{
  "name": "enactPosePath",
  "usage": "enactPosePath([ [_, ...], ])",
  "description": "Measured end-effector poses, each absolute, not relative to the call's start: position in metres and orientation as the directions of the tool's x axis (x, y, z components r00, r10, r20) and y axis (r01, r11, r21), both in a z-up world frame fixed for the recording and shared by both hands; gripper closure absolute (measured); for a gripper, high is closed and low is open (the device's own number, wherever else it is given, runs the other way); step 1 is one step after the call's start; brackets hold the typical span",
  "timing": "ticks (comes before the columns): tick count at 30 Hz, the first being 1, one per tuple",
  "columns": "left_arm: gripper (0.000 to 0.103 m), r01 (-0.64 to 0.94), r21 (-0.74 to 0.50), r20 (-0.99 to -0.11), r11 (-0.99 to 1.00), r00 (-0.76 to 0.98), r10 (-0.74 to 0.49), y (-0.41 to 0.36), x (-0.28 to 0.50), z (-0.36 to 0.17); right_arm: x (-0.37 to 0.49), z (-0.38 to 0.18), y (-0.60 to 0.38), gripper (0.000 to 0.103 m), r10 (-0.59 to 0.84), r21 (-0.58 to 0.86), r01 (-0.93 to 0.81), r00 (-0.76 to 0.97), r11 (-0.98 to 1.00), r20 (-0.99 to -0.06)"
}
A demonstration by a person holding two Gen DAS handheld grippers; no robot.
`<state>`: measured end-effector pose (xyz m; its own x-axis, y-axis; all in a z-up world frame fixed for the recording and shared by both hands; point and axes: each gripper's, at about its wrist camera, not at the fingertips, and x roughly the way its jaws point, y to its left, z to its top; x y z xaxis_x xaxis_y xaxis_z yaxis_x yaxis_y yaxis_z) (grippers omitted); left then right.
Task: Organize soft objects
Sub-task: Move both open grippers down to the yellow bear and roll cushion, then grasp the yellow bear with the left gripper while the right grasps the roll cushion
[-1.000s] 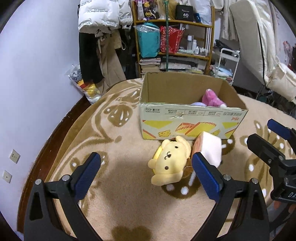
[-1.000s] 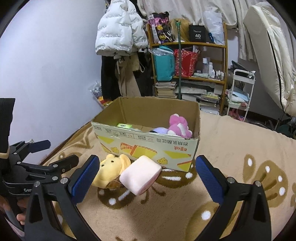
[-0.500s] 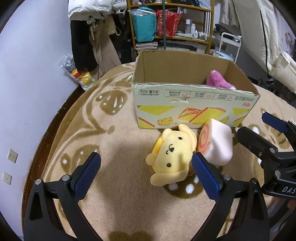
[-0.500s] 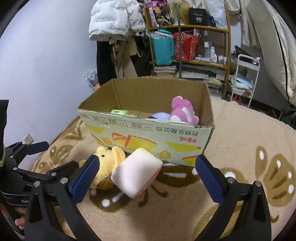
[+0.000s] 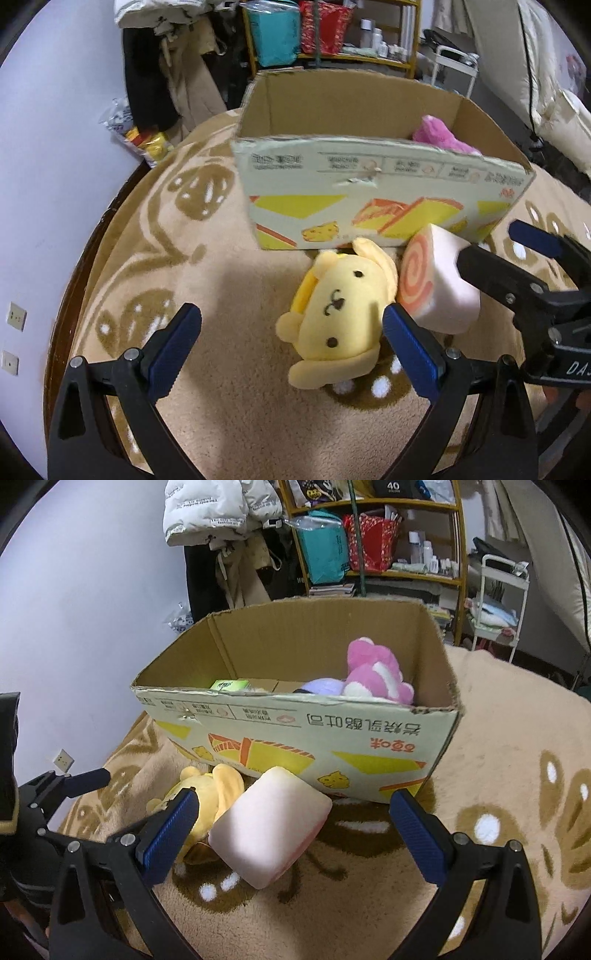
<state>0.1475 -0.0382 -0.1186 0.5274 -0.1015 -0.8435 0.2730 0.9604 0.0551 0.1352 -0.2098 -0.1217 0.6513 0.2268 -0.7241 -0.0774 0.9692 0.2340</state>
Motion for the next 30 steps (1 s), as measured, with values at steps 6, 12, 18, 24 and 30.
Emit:
enactPosePath([
  [6, 0.005, 0.352, 0.054, -0.859, 0.934, 0.494, -0.136, -0.053, 0.147, -0.128, 0.145, -0.136, -0.208, 0.000, 0.276, 0.279, -0.092, 0.604, 0.956, -0.748],
  [12, 0.005, 0.384, 0.037, -0.879, 0.922, 0.452, -0.154, -0.060, 0.150, -0.140, 0.154, -0.147, -0.210, 0.000, 0.302, 0.315, -0.079, 0.571, 0.946, -0.764],
  [18, 0.005, 0.394, 0.028, -0.898, 0.919, 0.414, -0.150, -0.064, 0.156, -0.156, 0.161, -0.160, -0.214, 0.004, 0.321, 0.350, -0.046, 0.525, 0.936, -0.789],
  [24, 0.005, 0.390, 0.009, -0.905, 0.921, 0.395, -0.158, -0.063, 0.160, -0.167, 0.162, -0.167, -0.206, 0.023, 0.327, 0.340, -0.063, 0.487, 0.938, -0.810],
  [30, 0.016, 0.393, -0.044, -0.906, 0.918, 0.372, -0.202, -0.062, 0.166, -0.176, 0.162, -0.170, -0.200, 0.043, 0.343, 0.347, -0.081, 0.470, 0.934, -0.813],
])
